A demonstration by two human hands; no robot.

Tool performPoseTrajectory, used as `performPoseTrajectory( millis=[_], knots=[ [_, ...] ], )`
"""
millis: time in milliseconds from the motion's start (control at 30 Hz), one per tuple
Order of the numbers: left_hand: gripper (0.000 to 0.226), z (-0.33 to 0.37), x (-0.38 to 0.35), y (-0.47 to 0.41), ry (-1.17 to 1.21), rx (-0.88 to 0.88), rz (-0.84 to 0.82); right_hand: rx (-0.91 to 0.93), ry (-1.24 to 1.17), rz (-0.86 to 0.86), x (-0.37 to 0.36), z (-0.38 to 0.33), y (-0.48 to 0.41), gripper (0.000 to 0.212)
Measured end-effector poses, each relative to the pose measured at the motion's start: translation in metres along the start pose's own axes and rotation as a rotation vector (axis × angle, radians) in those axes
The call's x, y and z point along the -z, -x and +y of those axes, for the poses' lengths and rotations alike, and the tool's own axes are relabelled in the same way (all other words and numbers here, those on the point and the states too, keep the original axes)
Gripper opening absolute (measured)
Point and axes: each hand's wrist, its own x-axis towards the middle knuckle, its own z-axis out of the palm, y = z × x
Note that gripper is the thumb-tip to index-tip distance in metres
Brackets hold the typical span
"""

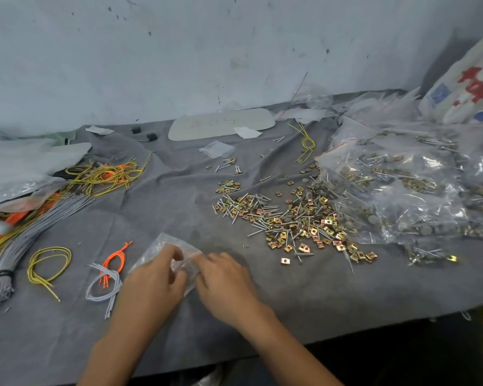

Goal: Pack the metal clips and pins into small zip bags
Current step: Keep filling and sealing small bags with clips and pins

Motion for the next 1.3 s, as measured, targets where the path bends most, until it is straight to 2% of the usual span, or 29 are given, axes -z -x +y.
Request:
performPoseTrajectory(
  millis=[167,300,433,533,700,833,967,1100,1200,1300],
  knots=[
    [0.032,-0.008,-0.003,-0.001,0.057,-0.016,0.210,0.006,-0.002,-0.015,0.000,0.000,0.000,0.041],
    [0.027,-0.014,-0.024,0.001,0.080,-0.026,0.198,0.000,-0.104,-0.022,0.000,0.006,0.001,0.034],
    [0.023,-0.018,-0.040,-0.005,0.084,0.044,0.190,-0.072,-0.233,0.087,0.003,0.006,0.002,0.030],
    [0.020,-0.013,-0.049,-0.013,0.123,0.039,0.170,-0.131,-0.340,0.107,0.017,0.008,0.010,0.030],
    [0.020,-0.006,-0.059,-0.022,0.196,0.036,0.177,-0.196,-0.100,0.218,0.063,0.052,0.042,0.018],
    [0.020,-0.009,-0.064,-0.021,0.420,0.092,0.178,-0.327,0.110,0.269,0.104,0.092,0.061,0.013],
    [0.021,-0.014,-0.065,-0.021,0.490,0.106,0.170,-0.353,0.193,0.081,0.114,0.107,0.064,0.018],
    [0.022,-0.016,-0.061,-0.021,0.532,0.090,0.100,-0.355,0.178,0.099,0.113,0.112,0.061,0.007],
    [0.021,-0.017,-0.056,-0.024,0.543,0.089,0.033,-0.357,0.283,0.086,0.110,0.116,0.056,0.010],
    [0.022,-0.015,-0.056,-0.020,0.567,0.102,0.051,-0.356,0.343,0.071,0.105,0.119,0.052,0.016]
  ],
)
